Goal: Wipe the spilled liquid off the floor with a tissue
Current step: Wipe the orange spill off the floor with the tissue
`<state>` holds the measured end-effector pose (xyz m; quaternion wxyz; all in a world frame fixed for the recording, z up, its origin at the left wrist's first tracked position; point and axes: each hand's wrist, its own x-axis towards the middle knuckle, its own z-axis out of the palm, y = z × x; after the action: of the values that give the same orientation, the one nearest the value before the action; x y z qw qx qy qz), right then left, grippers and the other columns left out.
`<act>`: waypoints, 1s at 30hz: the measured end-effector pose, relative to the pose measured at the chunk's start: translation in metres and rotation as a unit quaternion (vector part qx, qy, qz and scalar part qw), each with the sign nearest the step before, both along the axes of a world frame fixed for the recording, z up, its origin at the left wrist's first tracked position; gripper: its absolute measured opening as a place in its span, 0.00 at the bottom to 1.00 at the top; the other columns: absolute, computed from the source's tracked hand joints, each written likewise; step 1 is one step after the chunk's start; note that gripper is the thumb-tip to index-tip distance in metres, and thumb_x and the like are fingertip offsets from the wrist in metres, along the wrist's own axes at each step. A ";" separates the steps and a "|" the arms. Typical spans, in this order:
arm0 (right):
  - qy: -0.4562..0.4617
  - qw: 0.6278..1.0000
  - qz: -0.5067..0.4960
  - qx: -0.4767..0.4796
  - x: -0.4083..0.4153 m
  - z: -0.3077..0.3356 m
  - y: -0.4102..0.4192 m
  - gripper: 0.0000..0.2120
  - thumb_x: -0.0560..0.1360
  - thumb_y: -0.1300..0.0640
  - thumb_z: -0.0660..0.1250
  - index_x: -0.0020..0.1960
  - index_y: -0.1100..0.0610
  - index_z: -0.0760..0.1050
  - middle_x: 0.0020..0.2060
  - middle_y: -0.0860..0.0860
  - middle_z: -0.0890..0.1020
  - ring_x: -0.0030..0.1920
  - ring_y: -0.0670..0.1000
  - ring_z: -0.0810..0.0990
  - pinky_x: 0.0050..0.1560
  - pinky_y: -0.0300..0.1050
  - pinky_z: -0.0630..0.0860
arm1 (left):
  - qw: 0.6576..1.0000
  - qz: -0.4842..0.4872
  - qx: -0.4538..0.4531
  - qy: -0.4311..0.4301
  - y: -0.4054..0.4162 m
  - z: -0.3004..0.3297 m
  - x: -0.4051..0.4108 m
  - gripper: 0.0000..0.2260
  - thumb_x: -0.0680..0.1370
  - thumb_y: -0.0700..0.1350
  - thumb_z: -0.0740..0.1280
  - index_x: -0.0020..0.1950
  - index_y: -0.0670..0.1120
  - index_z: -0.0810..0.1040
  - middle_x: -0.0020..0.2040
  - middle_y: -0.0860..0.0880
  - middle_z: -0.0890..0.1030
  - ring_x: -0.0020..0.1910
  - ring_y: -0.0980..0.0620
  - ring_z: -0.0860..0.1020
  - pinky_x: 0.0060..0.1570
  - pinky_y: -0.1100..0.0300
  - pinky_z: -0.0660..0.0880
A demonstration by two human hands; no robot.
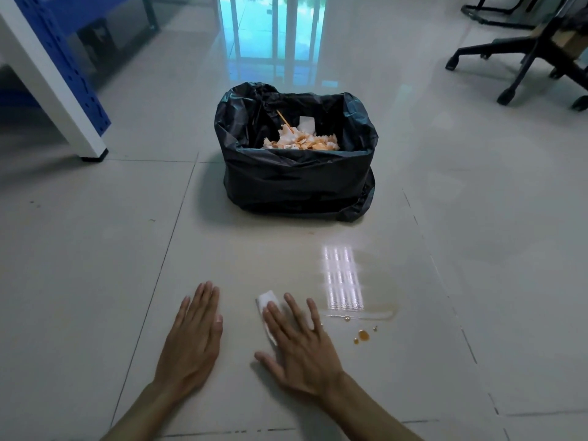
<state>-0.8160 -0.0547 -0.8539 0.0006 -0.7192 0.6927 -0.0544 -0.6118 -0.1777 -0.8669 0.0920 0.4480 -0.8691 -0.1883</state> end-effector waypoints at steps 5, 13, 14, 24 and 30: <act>0.019 0.993 -0.105 0.051 -0.077 0.003 0.032 0.37 0.79 0.32 0.47 0.76 0.57 0.64 0.76 0.52 0.64 0.77 0.58 0.55 0.73 0.64 0.50 | 1.000 -0.010 -0.011 -0.006 0.001 0.000 0.000 0.29 0.81 0.59 0.34 0.79 0.48 0.45 0.81 0.51 0.45 0.79 0.59 0.42 0.77 0.55 0.42; 0.034 0.963 -0.259 0.061 -0.148 0.001 0.105 0.37 0.80 0.32 0.42 0.78 0.55 0.57 0.76 0.54 0.63 0.78 0.59 0.52 0.74 0.62 0.41 | 0.999 -0.011 -0.024 -0.021 0.001 -0.003 0.000 0.28 0.82 0.57 0.37 0.79 0.46 0.44 0.81 0.49 0.45 0.79 0.57 0.43 0.77 0.55 0.42; 0.028 0.962 -0.263 0.062 -0.144 -0.001 0.109 0.37 0.80 0.32 0.42 0.78 0.56 0.57 0.77 0.53 0.62 0.78 0.58 0.50 0.74 0.61 0.41 | 0.999 -0.011 -0.024 -0.025 0.002 -0.003 -0.001 0.28 0.82 0.57 0.38 0.79 0.46 0.44 0.81 0.49 0.45 0.79 0.56 0.42 0.77 0.54 0.42; -0.039 0.978 -0.196 0.057 -0.023 0.006 0.046 0.41 0.79 0.30 0.46 0.75 0.62 0.63 0.76 0.56 0.63 0.77 0.60 0.53 0.74 0.60 0.44 | 0.998 -0.046 -0.025 -0.046 0.023 -0.002 -0.001 0.28 0.82 0.56 0.41 0.79 0.46 0.41 0.81 0.50 0.41 0.79 0.56 0.40 0.76 0.56 0.41; -0.053 0.998 -0.016 0.042 0.046 0.005 0.016 0.38 0.79 0.31 0.48 0.77 0.58 0.61 0.78 0.54 0.59 0.78 0.58 0.47 0.72 0.61 0.45 | 0.998 -0.053 -0.014 -0.035 0.019 -0.004 0.001 0.28 0.81 0.57 0.37 0.80 0.47 0.44 0.81 0.50 0.44 0.79 0.56 0.42 0.76 0.55 0.44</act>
<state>-0.7698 -0.0386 -0.8489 0.0669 -0.7032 0.7050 -0.0629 -0.6110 -0.1584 -0.8711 0.0577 0.4064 -0.8969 -0.1644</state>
